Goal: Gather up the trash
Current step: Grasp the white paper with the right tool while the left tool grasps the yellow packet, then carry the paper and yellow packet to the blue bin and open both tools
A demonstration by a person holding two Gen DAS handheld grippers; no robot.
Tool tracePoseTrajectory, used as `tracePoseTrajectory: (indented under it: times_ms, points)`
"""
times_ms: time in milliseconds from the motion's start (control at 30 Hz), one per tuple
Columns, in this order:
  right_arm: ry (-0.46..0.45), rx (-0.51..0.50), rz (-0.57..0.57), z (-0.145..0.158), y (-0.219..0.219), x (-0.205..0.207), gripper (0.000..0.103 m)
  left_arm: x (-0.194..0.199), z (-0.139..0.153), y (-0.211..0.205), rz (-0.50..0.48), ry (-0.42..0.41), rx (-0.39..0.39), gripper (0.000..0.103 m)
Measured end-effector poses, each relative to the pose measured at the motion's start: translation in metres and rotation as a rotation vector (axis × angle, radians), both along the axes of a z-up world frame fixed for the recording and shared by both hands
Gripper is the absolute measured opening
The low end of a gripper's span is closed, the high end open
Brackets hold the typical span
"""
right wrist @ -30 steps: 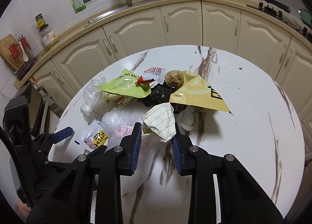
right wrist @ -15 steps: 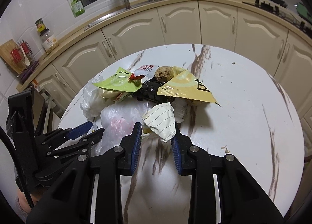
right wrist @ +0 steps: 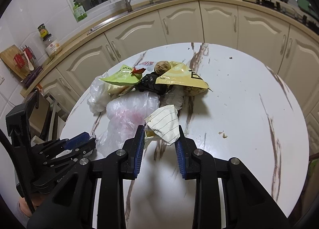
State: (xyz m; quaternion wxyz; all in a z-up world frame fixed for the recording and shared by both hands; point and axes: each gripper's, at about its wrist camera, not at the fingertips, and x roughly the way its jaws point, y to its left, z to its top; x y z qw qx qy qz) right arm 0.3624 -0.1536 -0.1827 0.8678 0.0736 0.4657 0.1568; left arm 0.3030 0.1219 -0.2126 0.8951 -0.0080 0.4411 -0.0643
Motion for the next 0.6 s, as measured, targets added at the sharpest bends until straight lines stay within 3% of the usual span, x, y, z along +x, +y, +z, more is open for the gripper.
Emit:
tracePoseTrajectory:
  times_ms: [33,133,233,267,300,400,500,567,600]
  points:
    - [-0.002,0.0,0.002,0.001,0.001,-0.001,0.028,-0.001,0.001,-0.002,0.018,-0.009,0.014,0.085]
    - [-0.007,-0.002,0.007,0.003,0.001,-0.006,0.028,-0.008,0.002,-0.013,0.019,-0.019,0.026,0.088]
    - [-0.006,-0.001,0.004,0.004,-0.001,-0.009,0.028,-0.014,-0.006,-0.012,0.01,-0.003,0.028,0.075]
    - [-0.005,0.0,0.002,0.004,-0.002,-0.009,0.028,-0.015,-0.003,-0.011,0.012,-0.016,0.028,0.061]
    - [-0.006,0.001,0.002,0.004,-0.002,-0.011,0.028,-0.017,-0.001,-0.01,0.016,-0.024,0.023,0.055]
    - [-0.011,0.003,0.004,0.006,-0.002,-0.013,0.028,-0.017,0.002,-0.005,0.016,-0.024,0.0,0.048]
    - [-0.02,0.001,0.008,0.009,-0.002,-0.017,0.028,-0.019,0.005,-0.004,0.003,-0.027,-0.035,0.035]
    - [-0.027,0.001,0.004,0.011,-0.003,-0.019,0.028,-0.024,0.011,-0.006,-0.009,-0.035,-0.042,0.013]
    - [-0.03,0.002,-0.001,0.013,-0.005,-0.021,0.028,-0.024,0.012,-0.009,-0.014,-0.029,-0.046,0.012]
